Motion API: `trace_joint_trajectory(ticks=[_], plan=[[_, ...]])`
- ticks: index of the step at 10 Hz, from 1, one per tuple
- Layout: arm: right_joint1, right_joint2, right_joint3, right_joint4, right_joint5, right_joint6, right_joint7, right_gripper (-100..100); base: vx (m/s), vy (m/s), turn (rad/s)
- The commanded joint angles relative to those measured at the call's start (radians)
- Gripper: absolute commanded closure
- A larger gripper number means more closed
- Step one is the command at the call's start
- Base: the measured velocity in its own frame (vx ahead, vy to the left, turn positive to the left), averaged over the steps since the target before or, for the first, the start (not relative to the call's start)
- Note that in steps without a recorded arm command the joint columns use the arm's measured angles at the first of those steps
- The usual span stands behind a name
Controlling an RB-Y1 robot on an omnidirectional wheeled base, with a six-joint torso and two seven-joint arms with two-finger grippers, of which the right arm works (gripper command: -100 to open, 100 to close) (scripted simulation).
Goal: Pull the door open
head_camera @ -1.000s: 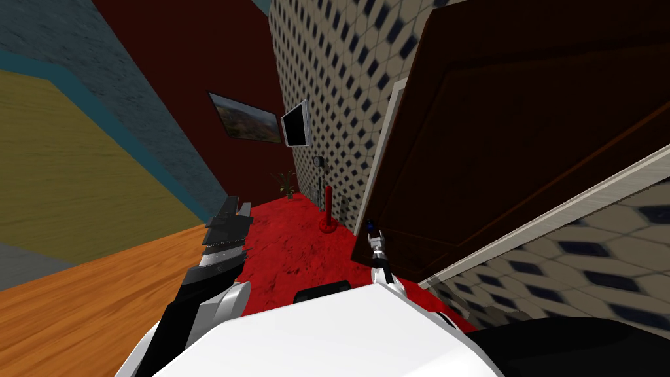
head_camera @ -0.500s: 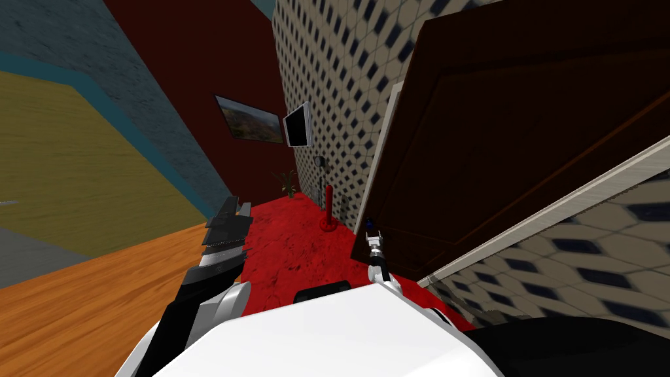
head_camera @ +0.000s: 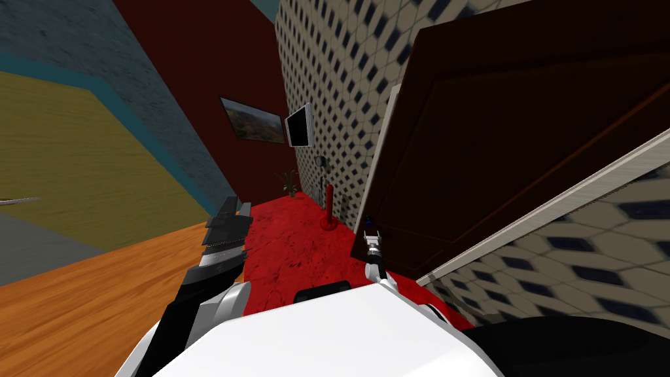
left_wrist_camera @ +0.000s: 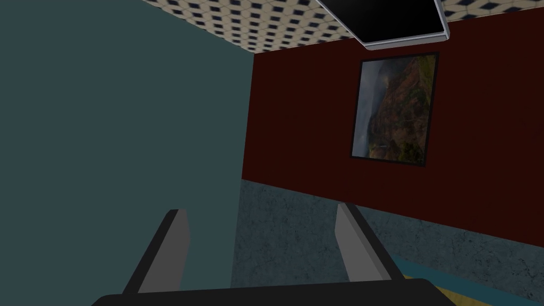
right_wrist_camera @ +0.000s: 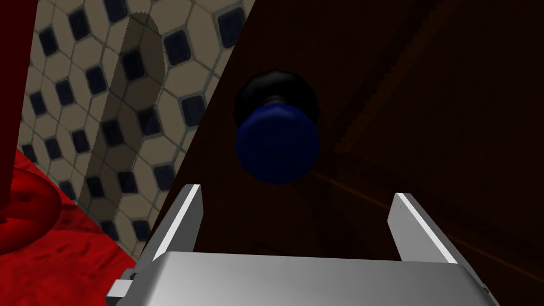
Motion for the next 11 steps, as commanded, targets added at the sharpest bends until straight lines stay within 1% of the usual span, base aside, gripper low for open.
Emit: trace_joint_trajectory(ticks=[1,2,3,4,6,7,9,11], plan=[[-0.002,0.003,0.003,-0.004,-0.009,0.004,-0.028,-100,-0.044,-0.006,0.012],[-0.008,0.009,0.009,-0.003,-0.027,0.007,-0.069,-100,-0.051,-0.007,0.021],[-0.014,0.014,0.015,-0.003,-0.043,0.009,-0.093,-100,-0.071,-0.005,0.04],[-0.014,0.014,0.015,-0.003,-0.043,0.009,-0.108,-100,-0.054,-0.005,0.01],[-0.025,0.024,0.026,-0.002,-0.072,0.014,-0.172,-100,-0.059,-0.002,0.022],[-0.025,0.024,0.026,-0.002,-0.072,0.014,-0.182,-100,-0.056,-0.004,0.011],[-0.033,0.032,0.035,-0.001,-0.097,0.018,-0.243,-100,-0.056,-0.008,0.02],[-0.04,0.038,0.041,-0.001,-0.115,0.021,-0.286,-100,-0.06,-0.007,0.02]])
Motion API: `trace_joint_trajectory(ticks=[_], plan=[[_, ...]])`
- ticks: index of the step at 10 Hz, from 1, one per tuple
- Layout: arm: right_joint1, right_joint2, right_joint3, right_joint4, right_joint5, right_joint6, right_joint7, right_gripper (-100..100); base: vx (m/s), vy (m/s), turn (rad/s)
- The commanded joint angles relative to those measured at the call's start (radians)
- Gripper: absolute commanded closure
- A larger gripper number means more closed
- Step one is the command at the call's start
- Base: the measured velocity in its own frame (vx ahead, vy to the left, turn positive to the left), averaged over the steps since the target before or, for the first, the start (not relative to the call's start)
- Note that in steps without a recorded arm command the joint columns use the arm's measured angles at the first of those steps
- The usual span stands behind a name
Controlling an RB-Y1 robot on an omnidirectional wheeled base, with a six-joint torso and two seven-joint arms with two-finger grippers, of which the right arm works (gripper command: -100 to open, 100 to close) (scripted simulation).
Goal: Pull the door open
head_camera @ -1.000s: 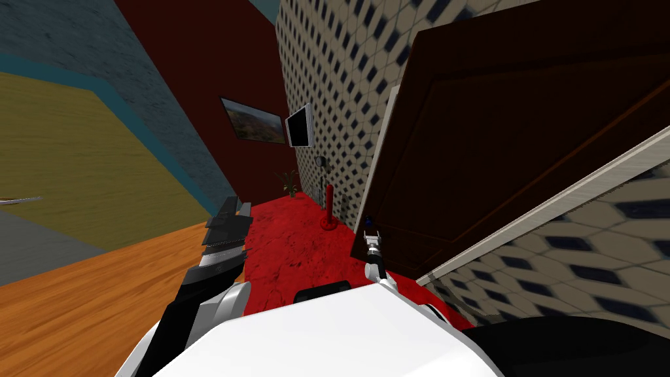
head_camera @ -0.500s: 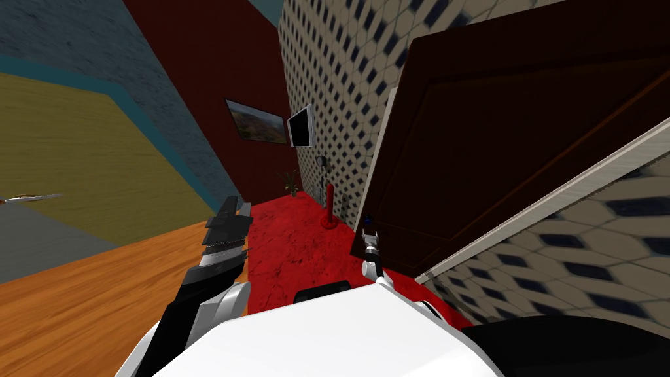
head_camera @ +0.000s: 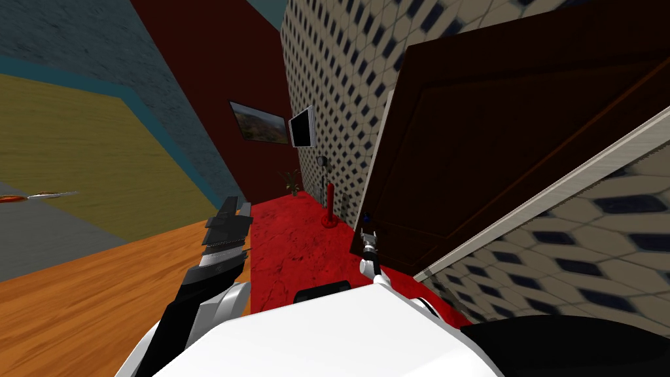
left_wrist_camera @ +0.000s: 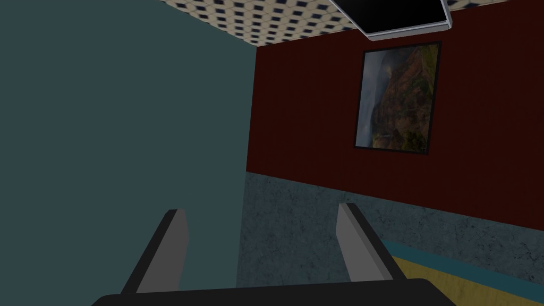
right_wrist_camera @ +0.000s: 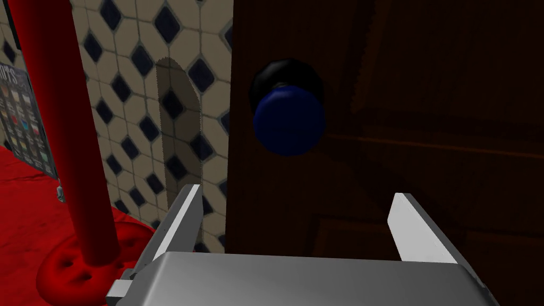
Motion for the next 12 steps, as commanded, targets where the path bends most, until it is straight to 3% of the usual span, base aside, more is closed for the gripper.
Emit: trace_joint_trajectory(ticks=[1,3,6,8,12], plan=[[-0.003,0.004,0.005,-0.002,-0.013,0.003,-0.031,-100,-0.054,0.004,0.014],[-0.004,0.004,0.006,-0.002,-0.015,0.004,-0.036,-100,-0.034,-0.001,0.007],[0.026,-0.057,0.002,0.01,-0.025,-0.003,-0.106,-100,0.181,-0.012,0.09],[0.031,-0.067,0.002,0.012,-0.026,-0.004,-0.116,-100,0.15,-0.014,0.037],[0.066,-0.139,-0.002,0.026,-0.036,-0.011,-0.193,-100,0.15,-0.012,0.079]])
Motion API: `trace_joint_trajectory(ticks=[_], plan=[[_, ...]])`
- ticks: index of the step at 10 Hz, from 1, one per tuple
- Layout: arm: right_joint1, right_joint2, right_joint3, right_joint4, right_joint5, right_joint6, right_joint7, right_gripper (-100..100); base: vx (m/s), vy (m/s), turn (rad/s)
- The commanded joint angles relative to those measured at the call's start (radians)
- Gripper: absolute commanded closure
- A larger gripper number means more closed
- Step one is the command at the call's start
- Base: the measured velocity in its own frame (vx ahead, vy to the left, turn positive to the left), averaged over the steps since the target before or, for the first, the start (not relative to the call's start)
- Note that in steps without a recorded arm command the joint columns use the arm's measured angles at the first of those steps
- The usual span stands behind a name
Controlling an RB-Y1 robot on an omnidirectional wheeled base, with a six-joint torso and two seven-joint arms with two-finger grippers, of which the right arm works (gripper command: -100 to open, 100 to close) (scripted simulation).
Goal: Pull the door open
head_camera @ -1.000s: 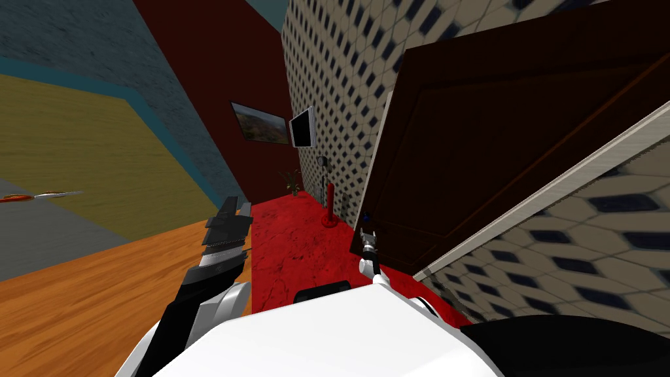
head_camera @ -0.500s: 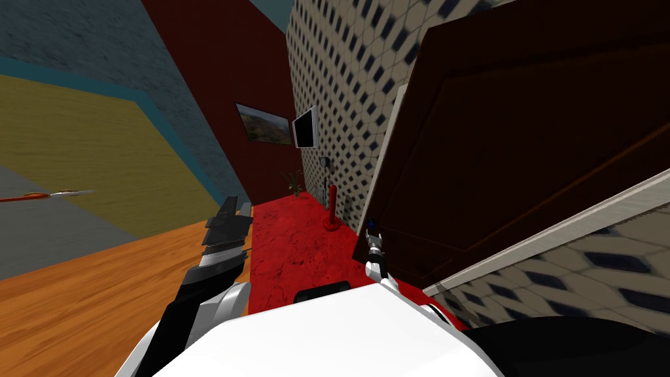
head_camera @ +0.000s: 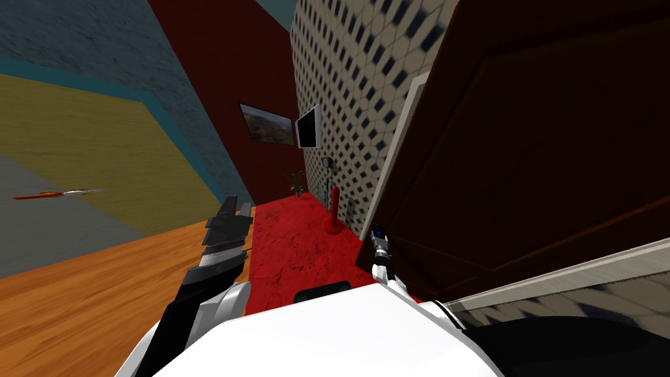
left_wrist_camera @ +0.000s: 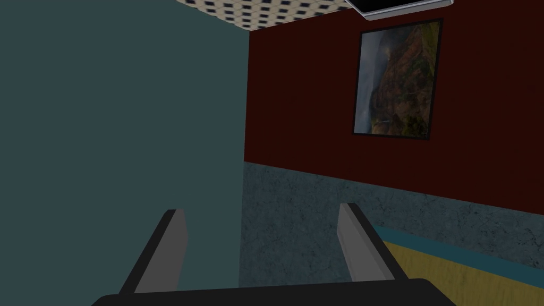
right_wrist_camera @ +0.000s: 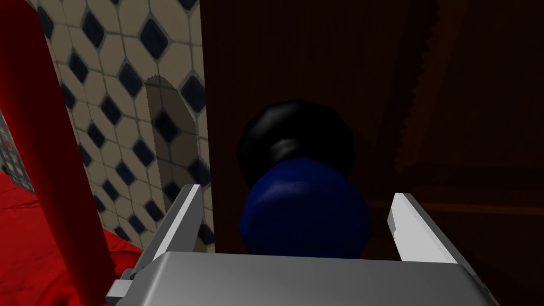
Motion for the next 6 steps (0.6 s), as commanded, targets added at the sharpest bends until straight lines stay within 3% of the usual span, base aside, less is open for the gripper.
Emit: trace_joint_trajectory(ticks=[1,2,3,6], plan=[[0.024,-0.011,-0.004,-0.034,-0.004,0.015,-0.006,-100,0.119,-0.015,0.023],[0.014,-0.008,-0.003,-0.021,-0.003,0.007,-0.006,-100,0.043,-0.005,-0.002],[0.014,-0.008,-0.003,-0.021,-0.003,0.007,-0.006,100,-0.001,-0.006,-0.021],[0.014,-0.008,-0.003,-0.021,-0.003,0.007,-0.006,100,-0.014,-0.002,0.007]])
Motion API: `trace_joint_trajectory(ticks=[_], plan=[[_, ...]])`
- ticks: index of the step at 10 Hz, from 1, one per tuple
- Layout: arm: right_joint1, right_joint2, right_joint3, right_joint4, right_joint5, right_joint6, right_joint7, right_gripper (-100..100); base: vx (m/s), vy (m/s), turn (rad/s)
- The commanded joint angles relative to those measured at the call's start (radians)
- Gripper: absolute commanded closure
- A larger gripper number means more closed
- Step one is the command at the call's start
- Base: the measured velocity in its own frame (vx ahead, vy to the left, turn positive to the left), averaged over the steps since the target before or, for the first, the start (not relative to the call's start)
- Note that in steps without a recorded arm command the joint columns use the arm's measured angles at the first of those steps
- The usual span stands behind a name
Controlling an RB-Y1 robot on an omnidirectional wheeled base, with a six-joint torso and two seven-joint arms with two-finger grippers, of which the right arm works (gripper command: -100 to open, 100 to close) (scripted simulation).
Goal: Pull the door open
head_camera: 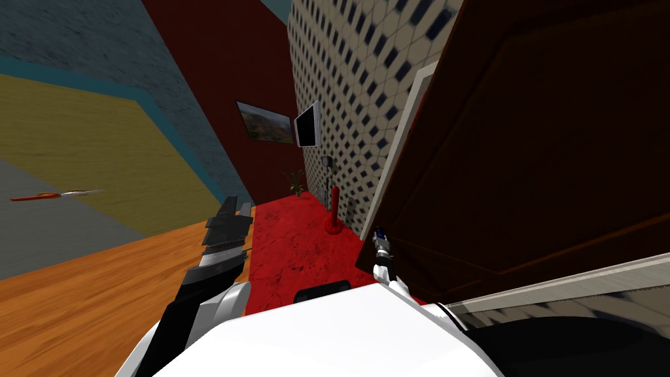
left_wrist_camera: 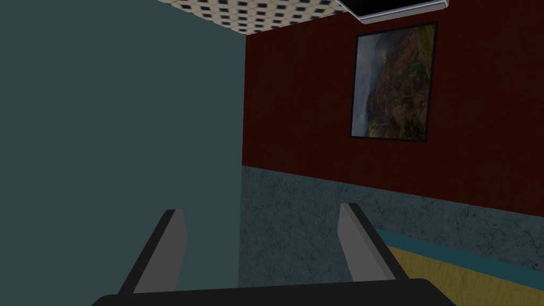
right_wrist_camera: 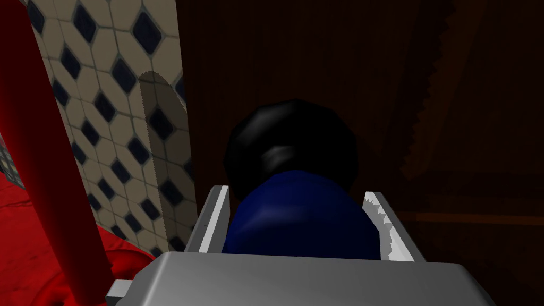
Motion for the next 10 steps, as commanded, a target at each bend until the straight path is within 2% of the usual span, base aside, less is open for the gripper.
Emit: trace_joint_trajectory(ticks=[1,2,3,5,10], plan=[[-0.001,0.002,0.001,-0.001,0.0,-0.001,-0.001,100,0.0,0.0,0.0],[-0.001,0.002,0.001,-0.001,0.0,-0.001,-0.001,100,0.0,0.0,0.0],[0.003,-0.004,0.017,-0.006,0.009,0.003,-0.014,100,-0.116,-0.001,0.07],[0.006,-0.008,0.031,-0.012,0.017,0.005,-0.025,100,-0.21,0.005,0.062],[0.017,-0.025,0.094,-0.037,0.051,0.013,-0.075,100,-0.236,-0.014,0.086]])
